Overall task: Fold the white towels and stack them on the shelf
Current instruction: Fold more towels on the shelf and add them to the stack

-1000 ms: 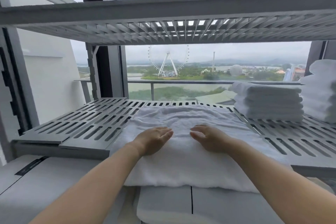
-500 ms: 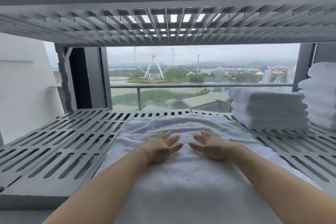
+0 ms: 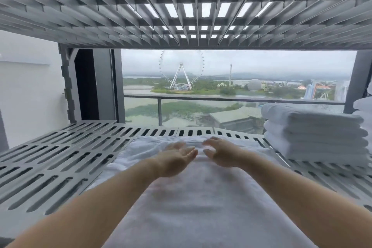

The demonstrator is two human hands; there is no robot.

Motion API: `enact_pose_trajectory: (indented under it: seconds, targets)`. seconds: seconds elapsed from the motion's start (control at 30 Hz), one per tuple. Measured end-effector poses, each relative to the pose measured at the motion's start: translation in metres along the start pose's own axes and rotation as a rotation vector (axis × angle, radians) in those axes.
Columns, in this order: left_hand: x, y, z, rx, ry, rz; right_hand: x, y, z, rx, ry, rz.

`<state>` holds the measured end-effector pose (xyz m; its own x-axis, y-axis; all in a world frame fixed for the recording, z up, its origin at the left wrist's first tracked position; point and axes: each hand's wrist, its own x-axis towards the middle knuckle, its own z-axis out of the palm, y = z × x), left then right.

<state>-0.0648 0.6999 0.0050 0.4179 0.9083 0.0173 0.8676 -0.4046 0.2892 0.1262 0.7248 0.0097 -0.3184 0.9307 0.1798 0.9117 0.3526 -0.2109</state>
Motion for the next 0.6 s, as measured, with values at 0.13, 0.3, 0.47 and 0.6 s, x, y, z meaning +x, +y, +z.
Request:
enact_pose_trajectory:
  seconds: [0.13,0.3,0.47,0.6]
  targets:
    - [0.009,-0.008,0.017,0.149,-0.020,-0.062,0.005,0.015,0.028,-0.089,-0.199,0.030]
    - [0.006,-0.021,0.026,0.162,-0.150,-0.055,-0.005,0.021,0.022,-0.098,-0.360,-0.003]
    - [0.039,-0.025,0.008,0.057,-0.022,-0.111,0.023,0.011,0.006,0.058,0.136,0.004]
    - [0.069,-0.036,0.000,0.068,0.010,-0.122,0.050,0.022,0.013,0.195,0.234,0.175]
